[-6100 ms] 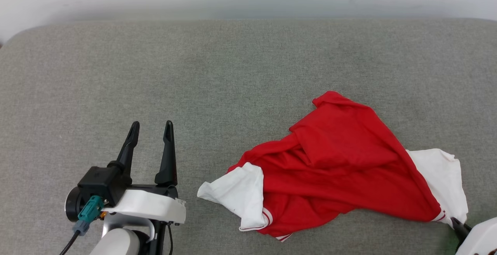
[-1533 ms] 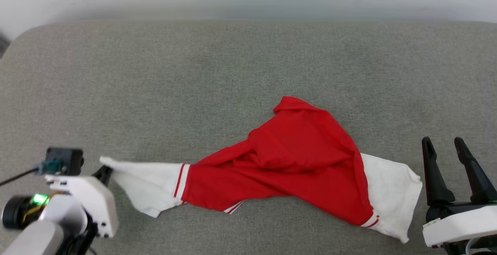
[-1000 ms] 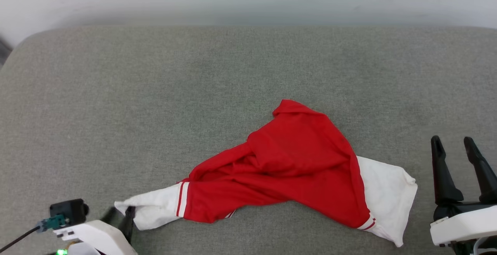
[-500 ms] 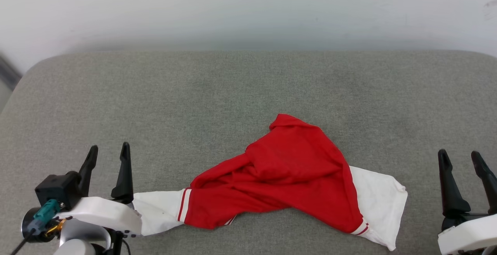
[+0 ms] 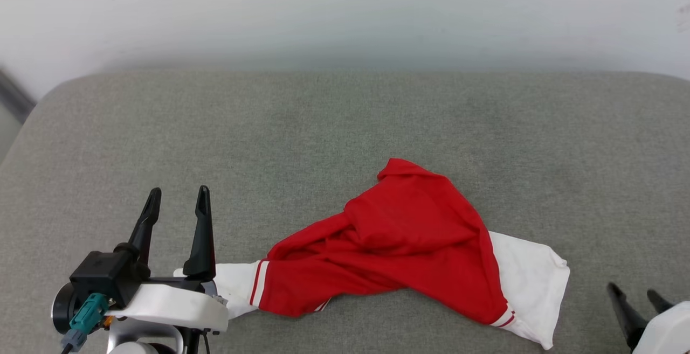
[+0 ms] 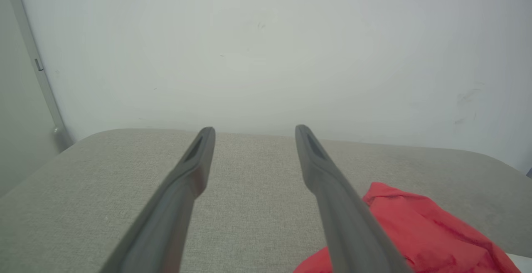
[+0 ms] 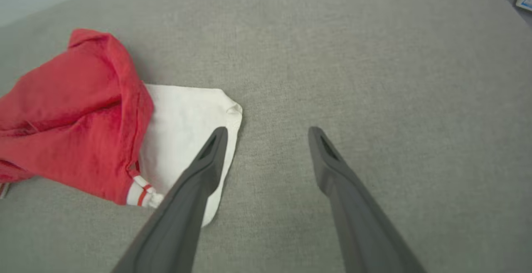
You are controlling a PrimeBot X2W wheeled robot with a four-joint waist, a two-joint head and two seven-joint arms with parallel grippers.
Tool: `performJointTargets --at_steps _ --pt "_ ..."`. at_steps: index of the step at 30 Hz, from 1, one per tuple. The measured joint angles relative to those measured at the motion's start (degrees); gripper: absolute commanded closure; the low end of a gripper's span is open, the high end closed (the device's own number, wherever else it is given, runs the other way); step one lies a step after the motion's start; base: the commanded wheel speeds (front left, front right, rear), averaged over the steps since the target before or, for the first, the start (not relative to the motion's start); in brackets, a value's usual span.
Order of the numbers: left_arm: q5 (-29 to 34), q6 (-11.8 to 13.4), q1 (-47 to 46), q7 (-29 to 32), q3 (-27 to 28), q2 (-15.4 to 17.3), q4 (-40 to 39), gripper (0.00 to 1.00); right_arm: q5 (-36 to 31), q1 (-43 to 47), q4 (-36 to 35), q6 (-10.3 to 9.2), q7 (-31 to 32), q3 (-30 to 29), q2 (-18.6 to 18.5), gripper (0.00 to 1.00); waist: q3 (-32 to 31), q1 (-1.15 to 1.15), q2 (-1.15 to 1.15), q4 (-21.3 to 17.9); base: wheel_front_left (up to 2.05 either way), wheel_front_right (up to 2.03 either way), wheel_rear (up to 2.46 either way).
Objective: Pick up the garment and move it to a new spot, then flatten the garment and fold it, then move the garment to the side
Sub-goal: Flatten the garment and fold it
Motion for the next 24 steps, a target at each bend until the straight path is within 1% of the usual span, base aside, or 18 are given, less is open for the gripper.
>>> performJointTargets --at_steps 2,4,6,9,16,21,22,23,24 --pt "0.01 0.04 -0.1 -0.01 -0.07 -0.18 -0.51 0.0 1.25 -0.94 1.82 -0.01 5.73 0.05 -1.81 0.0 0.75 0.0 0.0 0.29 0.0 0.0 0.0" --pt "0.09 0.02 -0.59 -0.01 -0.16 -0.34 -0.81 0.0 2.87 -2.71 3.19 -0.01 10.58 0.35 -2.82 0.0 1.6 0.0 0.0 0.67 0.0 0.0 0.0" --pt "0.18 -0.04 -1.26 -0.12 -0.15 -0.51 -1.04 0.0 3.49 -4.81 4.39 -0.01 14.1 1.32 -4.01 0.0 2.62 0.0 0.0 1.12 0.0 0.0 0.0" --pt "0.15 -0.46 -2.03 -0.26 -0.19 -0.94 -1.03 0.0 3.89 -8.3 6.21 0.0 17.2 3.26 -5.32 0.0 4.36 0.0 0.0 1.83 0.0 0.0 0.0" --pt "-0.01 -1.72 -3.79 -0.8 -0.14 -2.12 0.33 0.0 3.76 -15.86 12.74 -0.01 18.9 6.44 -7.37 0.0 8.44 0.01 0.0 3.7 0.0 0.0 0.0" --pt "-0.25 -2.37 -4.17 -1.19 0.19 -2.63 1.88 0.0 4.2 -17.41 17.08 -0.01 20.3 7.73 -7.53 0.0 9.95 0.01 0.0 4.91 0.0 0.0 0.0" --pt "-0.26 -2.48 -4.17 -1.2 0.24 -2.7 2.02 0.0 4.28 -17.48 17.5 -0.01 20.53 7.87 -7.7 0.04 10.0 0.0 0.0 5.05 0.0 0.0 0.0" --pt "-0.36 -2.49 -4.17 -1.21 0.33 -2.71 2.31 0.0 4.38 -17.65 17.93 -0.01 20.82 7.98 -7.7 0.61 9.98 0.0 0.0 5.14 0.0 0.0 0.0" --pt "-0.57 -2.52 -4.16 -1.2 0.38 -2.68 2.71 0.0 4.6 -17.69 18.19 -0.01 20.9 8.08 -7.7 1.0 9.87 0.01 0.0 5.16 0.0 0.0 0.0"
